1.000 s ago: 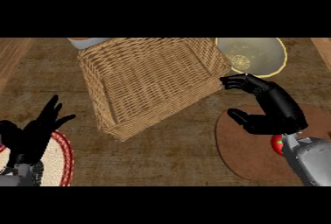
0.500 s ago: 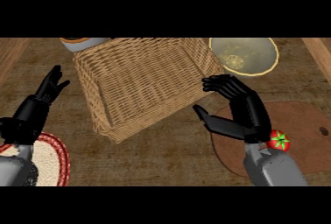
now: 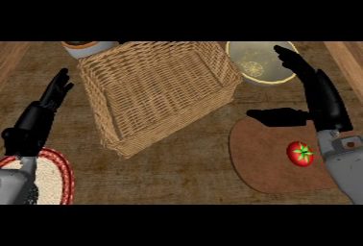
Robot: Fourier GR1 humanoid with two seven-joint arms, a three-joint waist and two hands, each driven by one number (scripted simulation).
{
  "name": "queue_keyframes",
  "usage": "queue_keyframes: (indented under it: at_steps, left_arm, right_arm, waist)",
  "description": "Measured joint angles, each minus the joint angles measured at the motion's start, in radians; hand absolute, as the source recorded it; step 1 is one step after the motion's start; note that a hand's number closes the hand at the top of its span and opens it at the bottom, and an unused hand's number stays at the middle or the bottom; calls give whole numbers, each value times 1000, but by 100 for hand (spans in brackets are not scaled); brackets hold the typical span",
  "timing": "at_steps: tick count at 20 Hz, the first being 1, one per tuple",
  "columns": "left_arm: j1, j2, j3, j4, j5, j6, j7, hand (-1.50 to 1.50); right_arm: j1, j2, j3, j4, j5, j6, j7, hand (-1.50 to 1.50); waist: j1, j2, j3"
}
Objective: Pick the tomato from the cutting board and place it in the basket
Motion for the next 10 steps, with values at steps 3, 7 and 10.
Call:
queue_keyframes:
  at_steps: [3,7,10]
  left_arm:
    - [-7,2,0,-2,-1,-4,4,0]
    - [-13,2,2,-7,0,-8,11,0]
    - [-14,4,5,-13,2,-18,6,0]
  right_arm:
    - [-49,-135,43,-10,13,175,122,-150]
    - [-106,-275,76,-45,-80,446,247,-150]
    - [-163,-341,66,-52,-203,628,343,-150]
  waist:
    - [3,0,-1]
    - [8,2,1]
    - [18,6,3]
